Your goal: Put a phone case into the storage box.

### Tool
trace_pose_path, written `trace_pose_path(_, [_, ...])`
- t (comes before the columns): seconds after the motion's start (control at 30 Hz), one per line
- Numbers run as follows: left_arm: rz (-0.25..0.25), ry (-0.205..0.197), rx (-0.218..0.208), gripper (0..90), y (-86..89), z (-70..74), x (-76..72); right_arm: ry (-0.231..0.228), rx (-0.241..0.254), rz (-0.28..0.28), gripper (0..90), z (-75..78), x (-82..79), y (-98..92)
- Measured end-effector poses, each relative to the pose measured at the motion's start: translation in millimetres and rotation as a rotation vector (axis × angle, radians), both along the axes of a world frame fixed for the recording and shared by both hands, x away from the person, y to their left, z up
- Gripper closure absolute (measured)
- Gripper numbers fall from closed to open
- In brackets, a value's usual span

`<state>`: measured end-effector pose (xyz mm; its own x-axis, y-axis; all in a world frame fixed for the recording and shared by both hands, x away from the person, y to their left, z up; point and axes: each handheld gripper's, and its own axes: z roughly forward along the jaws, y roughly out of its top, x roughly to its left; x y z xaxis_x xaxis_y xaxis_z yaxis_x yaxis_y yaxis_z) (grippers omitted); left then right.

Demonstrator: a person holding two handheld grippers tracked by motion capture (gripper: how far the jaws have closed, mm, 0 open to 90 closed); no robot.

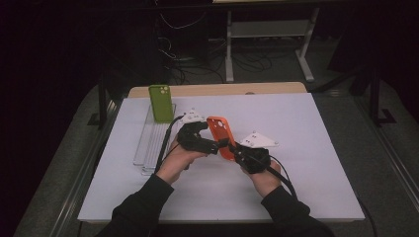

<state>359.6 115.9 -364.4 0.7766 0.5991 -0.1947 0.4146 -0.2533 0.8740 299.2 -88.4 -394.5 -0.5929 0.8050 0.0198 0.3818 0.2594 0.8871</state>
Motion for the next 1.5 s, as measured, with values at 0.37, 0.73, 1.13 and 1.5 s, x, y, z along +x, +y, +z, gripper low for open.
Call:
trace_pose_path(0.37, [0.006, 0.008, -0.027, 0.0, -0.9, -4.2, -1.7, -0.001, -0.001, 0.026, 81.3, -2.2, -3.8, 10.9])
trace_pose_path(0.73, [0.042, 0.012, -0.059, 7.3, 2.9, -6.7, -1.4, -0.003, -0.036, 0.051, 80.8, -7.0, -5.8, 16.6])
trace_pose_path(1.13, [0.026, 0.002, -0.068, 13.2, 5.5, -5.9, -1.1, 0.02, -0.033, 0.057, 76.9, -8.9, -4.5, 18.5])
trace_pose_path(1.5, [0.068, 0.011, -0.071, 14.8, 10.2, -6.0, -0.7, 0.079, -0.043, 0.098, 44.2, -5.6, 2.7, 1.2])
